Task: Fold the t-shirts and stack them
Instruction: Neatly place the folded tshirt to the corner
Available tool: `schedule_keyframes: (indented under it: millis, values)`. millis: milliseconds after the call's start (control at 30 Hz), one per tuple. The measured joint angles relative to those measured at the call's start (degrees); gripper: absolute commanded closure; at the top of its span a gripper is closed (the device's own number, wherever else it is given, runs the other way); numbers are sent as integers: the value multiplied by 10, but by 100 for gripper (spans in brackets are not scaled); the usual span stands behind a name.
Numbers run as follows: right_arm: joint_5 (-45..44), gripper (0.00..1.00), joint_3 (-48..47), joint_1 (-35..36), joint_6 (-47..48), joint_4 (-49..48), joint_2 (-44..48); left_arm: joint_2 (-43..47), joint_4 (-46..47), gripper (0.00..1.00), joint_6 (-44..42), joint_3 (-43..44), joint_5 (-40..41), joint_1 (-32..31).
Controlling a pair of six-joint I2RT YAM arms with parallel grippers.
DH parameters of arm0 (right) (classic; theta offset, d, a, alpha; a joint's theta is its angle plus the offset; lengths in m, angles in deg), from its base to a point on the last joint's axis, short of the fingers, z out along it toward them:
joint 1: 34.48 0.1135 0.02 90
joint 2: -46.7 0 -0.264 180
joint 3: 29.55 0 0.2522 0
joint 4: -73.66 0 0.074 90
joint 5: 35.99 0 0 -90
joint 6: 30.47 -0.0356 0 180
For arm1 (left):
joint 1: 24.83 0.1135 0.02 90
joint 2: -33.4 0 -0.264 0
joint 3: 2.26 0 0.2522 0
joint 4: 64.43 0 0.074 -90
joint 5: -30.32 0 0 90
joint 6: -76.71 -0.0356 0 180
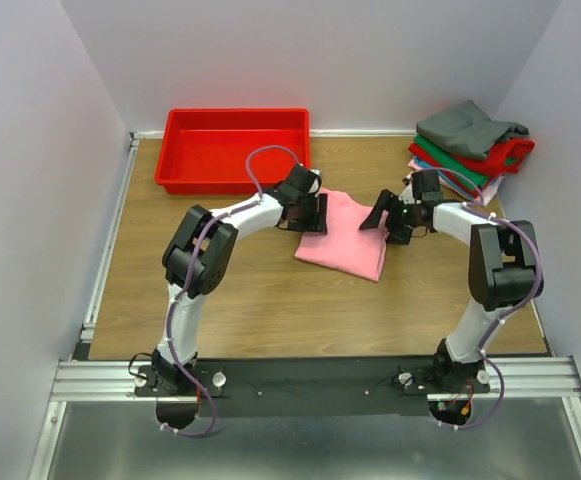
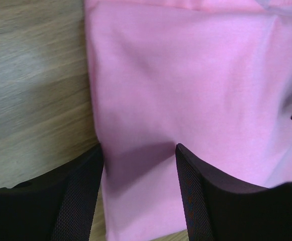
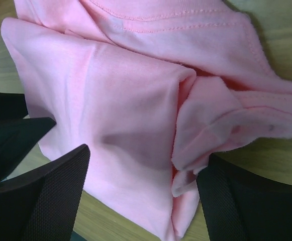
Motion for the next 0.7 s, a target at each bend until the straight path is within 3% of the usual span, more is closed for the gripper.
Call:
schedule_keyframes:
  millis: [233, 700]
  values:
    - [10, 29, -15, 25, 1, -13, -23, -12, 9, 34, 9, 12, -17, -12]
    - [11, 25, -22, 74, 0, -16, -29, -26, 23, 37, 23, 26, -39, -20]
